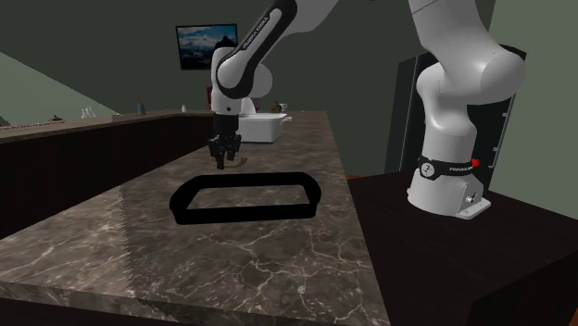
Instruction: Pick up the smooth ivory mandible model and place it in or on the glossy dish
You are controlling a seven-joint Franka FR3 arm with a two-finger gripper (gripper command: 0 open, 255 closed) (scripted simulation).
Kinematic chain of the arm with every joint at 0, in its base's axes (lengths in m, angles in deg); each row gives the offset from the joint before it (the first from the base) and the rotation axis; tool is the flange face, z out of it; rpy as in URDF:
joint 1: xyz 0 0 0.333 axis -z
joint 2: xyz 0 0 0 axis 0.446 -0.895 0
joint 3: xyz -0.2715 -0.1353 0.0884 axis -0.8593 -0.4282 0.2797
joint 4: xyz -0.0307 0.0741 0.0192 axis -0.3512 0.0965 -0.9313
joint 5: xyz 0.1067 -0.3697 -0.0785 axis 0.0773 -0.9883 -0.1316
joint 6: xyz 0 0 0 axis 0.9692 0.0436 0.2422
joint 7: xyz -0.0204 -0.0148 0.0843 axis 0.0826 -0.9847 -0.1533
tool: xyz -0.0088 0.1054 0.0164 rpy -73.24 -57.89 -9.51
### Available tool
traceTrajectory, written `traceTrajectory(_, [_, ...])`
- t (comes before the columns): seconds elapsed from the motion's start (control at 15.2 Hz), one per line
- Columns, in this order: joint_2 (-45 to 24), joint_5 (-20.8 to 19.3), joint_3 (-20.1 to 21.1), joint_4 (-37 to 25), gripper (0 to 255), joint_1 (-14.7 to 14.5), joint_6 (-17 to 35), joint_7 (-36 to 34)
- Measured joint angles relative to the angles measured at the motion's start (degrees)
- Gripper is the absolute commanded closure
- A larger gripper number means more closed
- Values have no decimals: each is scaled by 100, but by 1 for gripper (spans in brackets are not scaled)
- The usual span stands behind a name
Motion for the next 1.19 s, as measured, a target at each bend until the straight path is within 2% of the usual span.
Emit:
traceTrajectory(0.53, [12,-5,21,-3,255,-28,-30,-11])
traceTrajectory(1.19, [477,-221,-113,-72,255,-128,-556,-164])
